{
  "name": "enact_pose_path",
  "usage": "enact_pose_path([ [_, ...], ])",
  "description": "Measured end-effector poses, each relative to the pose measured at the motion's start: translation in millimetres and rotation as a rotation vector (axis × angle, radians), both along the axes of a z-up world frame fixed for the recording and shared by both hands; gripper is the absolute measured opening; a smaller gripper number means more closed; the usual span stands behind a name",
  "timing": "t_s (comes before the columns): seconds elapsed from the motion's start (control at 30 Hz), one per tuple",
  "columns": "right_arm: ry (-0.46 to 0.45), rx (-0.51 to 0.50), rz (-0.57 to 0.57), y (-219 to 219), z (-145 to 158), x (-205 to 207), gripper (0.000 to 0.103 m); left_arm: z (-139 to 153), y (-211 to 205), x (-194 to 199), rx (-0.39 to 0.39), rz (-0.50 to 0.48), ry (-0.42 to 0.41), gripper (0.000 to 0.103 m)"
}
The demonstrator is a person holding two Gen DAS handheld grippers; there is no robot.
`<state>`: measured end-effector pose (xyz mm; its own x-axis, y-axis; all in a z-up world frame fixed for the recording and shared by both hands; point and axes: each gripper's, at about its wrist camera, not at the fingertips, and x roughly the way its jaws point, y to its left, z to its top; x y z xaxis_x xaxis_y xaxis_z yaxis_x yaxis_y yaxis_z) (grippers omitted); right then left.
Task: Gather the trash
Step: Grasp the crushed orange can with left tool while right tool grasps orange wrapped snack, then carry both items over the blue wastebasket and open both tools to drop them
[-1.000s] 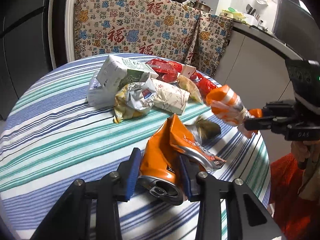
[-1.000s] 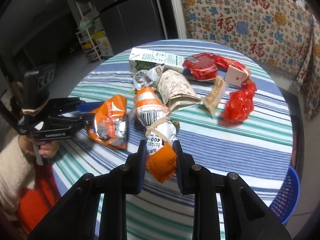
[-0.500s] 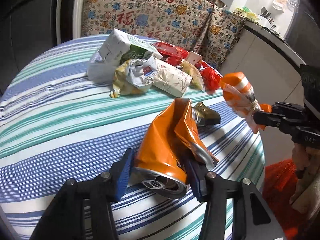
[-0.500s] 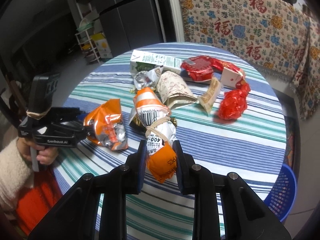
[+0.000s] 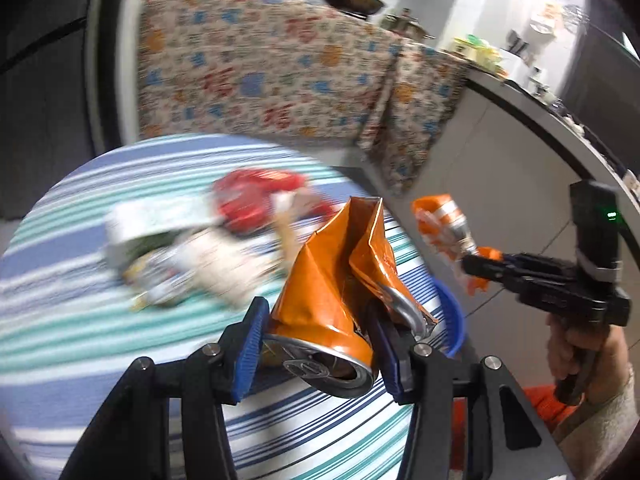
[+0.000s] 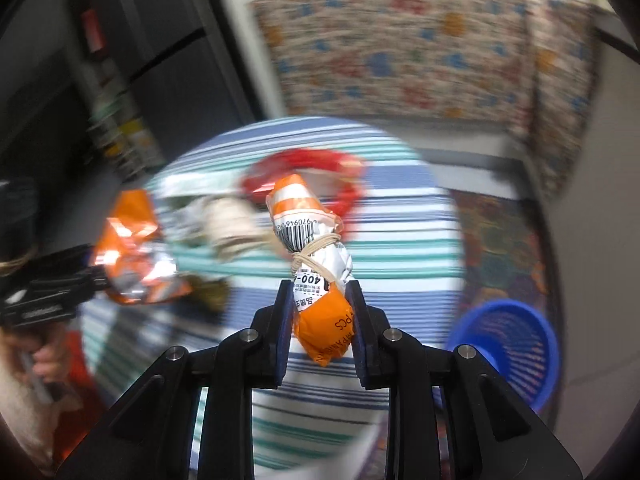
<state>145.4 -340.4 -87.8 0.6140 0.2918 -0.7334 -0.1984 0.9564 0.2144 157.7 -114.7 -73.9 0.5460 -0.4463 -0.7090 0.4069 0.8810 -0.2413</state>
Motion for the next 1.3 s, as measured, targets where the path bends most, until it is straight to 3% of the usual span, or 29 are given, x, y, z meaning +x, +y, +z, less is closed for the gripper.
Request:
enact_pose_path([
  [0.13,0.063,-0.016,-0.178,-78.3,-2.4,7.1,0.025,-3.2,-92.0,14.9,0.015,-0.093,-0.012,0.051],
  [0.27,0.094,-0.002,-0.326,-144.3,-10.4,6.7,0.025,-26.0,-178.8,34.0,0.045,-0.17,-0.007,0.051],
  [0.53,0.142,0.02,-0.498,-232.7,-47.4,9.8,0.025,-78.6,-304.6,55.7,0.13,-0.288,0.011,0.051],
  [0.73,0.187,0.053,-0.526,-261.0,-82.3,9.2,0.025,-110.0,-346.5,60.6,0.177,-0.32,0.016,0.051],
  [1.3,0.249,0.037,-0.498,-271.6,-107.8,33.0,0.026,-155.7,-380.4,72.4,0.217,-0.31,0.045,0.052],
])
